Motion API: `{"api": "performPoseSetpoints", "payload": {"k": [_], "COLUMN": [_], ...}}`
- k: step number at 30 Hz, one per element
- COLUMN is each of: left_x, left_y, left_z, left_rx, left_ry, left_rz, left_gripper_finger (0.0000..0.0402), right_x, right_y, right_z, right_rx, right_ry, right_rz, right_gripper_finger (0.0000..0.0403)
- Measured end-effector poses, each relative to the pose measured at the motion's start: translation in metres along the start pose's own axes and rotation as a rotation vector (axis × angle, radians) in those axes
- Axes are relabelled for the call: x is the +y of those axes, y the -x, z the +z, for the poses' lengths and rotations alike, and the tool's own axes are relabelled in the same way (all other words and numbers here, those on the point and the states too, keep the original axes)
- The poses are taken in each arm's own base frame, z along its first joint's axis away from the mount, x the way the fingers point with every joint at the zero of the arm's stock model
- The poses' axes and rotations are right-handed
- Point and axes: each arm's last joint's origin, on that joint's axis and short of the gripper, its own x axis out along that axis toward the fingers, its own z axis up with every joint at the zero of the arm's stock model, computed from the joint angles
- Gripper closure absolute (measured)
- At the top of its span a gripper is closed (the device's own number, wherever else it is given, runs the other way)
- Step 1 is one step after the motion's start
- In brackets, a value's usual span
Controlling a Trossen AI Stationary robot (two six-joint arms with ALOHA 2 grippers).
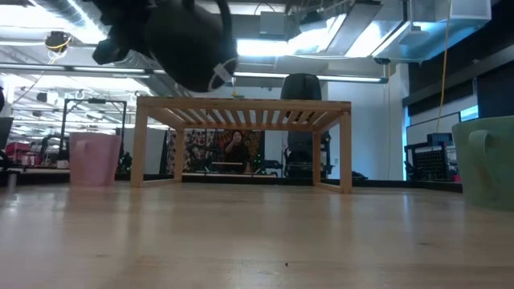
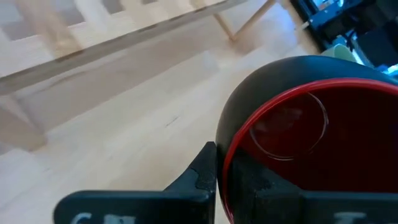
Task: Place coffee mugs
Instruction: Put the red black mug on the shelf
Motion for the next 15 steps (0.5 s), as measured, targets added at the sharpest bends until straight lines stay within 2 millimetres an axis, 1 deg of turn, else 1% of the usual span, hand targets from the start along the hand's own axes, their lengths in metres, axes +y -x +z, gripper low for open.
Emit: {"api": "performPoseSetpoints", "payload": {"k": [4, 6, 9, 12, 15], "left_x": [-0.002, -0.001, 0.0, 0.001, 0.001], "left_y": [-0.007, -0.008, -0.008, -0.008, -0.008], "left_z": [0.001, 0.001, 0.003, 0.005, 0.005], "left_rx": [0.001, -0.004, -0.013, -0.018, -0.021], "left_ry": [0.001, 0.002, 0.011, 0.012, 0.013], "left_rz": [0.007, 0.016, 0.016, 0.02, 0.017], "left_gripper_finger": [0.0392, 0.0392, 0.0392, 0.0392, 0.0392], "right_x": [0.008, 0.007, 0.008, 0.01, 0.007], "right_y": [-0.02, -0.029, -0.041, -0.048, -0.055], "right_z": [0.004, 0.004, 0.006, 0.004, 0.004], "right_rx": [0.02, 0.057, 0.1, 0.15, 0.165], "right_ry": [0.069, 0.103, 0.103, 0.099, 0.063], "right_rz": [-0.051, -0.062, -0.052, -0.066, -0.103], "right_gripper_finger": [0.0206, 0.0206, 0.0206, 0.0206, 0.0206]}}
